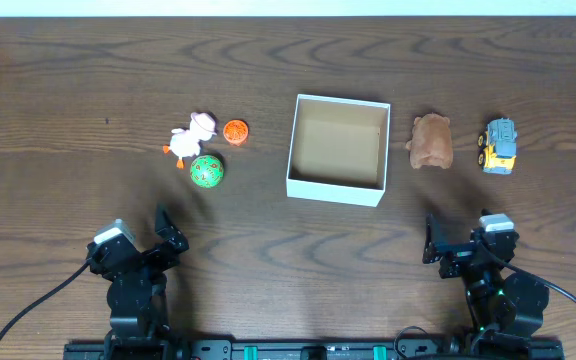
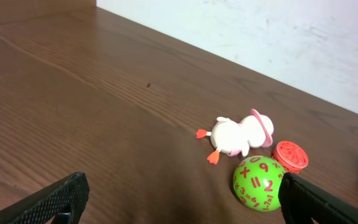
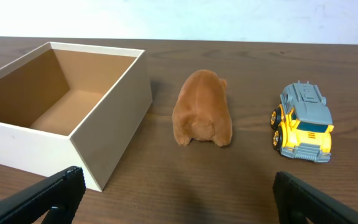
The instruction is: Pack container
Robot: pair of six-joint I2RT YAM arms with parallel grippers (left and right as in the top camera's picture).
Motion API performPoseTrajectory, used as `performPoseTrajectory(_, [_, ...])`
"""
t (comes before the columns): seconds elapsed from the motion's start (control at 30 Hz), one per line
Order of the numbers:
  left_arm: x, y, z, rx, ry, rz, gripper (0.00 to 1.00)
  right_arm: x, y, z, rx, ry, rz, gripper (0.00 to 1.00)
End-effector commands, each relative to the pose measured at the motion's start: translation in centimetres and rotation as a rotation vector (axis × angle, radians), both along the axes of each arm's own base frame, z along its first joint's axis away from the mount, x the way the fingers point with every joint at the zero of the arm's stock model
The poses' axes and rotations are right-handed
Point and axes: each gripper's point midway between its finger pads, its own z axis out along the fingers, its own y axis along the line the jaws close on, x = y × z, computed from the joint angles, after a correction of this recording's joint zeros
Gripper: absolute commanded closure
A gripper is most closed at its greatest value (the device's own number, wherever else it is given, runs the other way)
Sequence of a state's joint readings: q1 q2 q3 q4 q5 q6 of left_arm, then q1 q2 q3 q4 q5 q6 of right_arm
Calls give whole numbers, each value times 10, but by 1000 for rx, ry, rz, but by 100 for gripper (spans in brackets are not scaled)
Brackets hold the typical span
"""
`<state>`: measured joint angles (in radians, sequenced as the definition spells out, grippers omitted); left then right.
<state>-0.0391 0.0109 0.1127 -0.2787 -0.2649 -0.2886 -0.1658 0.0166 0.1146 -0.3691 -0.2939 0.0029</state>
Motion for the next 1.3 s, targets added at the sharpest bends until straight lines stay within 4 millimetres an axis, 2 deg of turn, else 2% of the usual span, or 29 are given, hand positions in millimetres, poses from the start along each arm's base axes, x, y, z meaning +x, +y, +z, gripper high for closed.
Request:
performPoseTrajectory(0.0, [0,1,-10,-2,18,5,2,0,1,1,-7,-8,5,1])
performPoseTrajectory(0.17, [0,-2,-11,-7,24,-12,2,-1,6,1,88,3,12,1])
performPoseTrajectory(0.33, [4,-22,-6,-40,42,-130,2,-1,13,3,169,9,30,1])
performPoseTrajectory(0.47, [7,-29,1,-56,96,-164,2,-2,16,12,193,11,43,1])
performPoseTrajectory(0.67, [27,-24,41,-39,188,-136,2,7,10,48,184,43,17,1])
performPoseTrajectory(0.8, [54,-23,67,18,284,-146,2,26,5,71,177,147,1,1])
performPoseTrajectory(0.93, [82,-19,80,13,382,-132,2,53,1,86,154,307,11,1])
performPoseTrajectory(1.13, [118,3,83,-27,533,-78,2,110,-12,108,99,531,12,1])
performPoseTrajectory(1.27, [133,21,75,-93,608,-59,2,146,-17,101,43,670,-4,1])
